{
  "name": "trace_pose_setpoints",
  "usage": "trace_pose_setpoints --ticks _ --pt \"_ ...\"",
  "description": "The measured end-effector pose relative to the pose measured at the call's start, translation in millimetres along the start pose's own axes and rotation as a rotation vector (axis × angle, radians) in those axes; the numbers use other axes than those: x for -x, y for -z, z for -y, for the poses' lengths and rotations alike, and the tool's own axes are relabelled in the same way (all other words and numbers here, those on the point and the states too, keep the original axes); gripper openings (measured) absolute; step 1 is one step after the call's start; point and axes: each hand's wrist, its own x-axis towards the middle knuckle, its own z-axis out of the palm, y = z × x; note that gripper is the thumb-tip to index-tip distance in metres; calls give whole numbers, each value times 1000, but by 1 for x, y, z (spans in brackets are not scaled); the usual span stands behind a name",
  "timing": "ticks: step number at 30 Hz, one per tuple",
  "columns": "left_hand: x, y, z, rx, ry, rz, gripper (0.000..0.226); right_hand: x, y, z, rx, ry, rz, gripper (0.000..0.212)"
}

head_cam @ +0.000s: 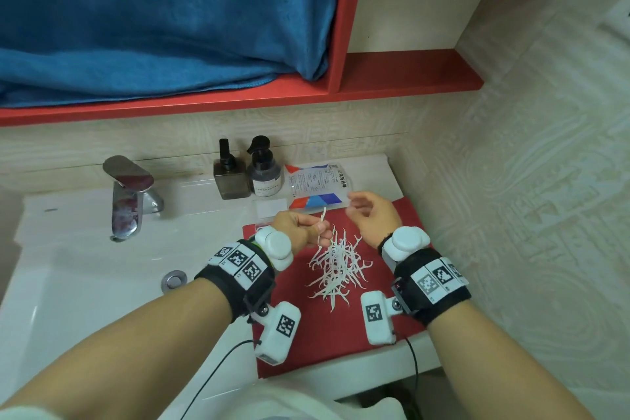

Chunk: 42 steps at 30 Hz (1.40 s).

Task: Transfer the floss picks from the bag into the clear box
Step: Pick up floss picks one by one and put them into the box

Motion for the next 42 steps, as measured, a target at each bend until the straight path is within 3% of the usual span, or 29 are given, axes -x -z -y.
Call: trace_pose_setpoints --ticks 2,7,17,27,31,42 --pt "1 1 1 32 25 -42 8 -2 7 -10 115 -79 -82 27" --pt "7 4 -2 -19 22 -97 18 -1 5 -33 353 -140 -19 28" --pt "14 -4 -20 -7 -33 -141 17 4 -2 -30 310 -117 -28 38" --pt "18 -3 -24 -38 -67 -147 19 -3 -9 -14 295 -87 -6 24" --pt "18 0 -21 -41 -52 -145 20 -4 -11 -14 328 -69 68 34" --pt "11 6 -10 -92 -39 -156 16 -9 -16 -19 370 -246 113 28"
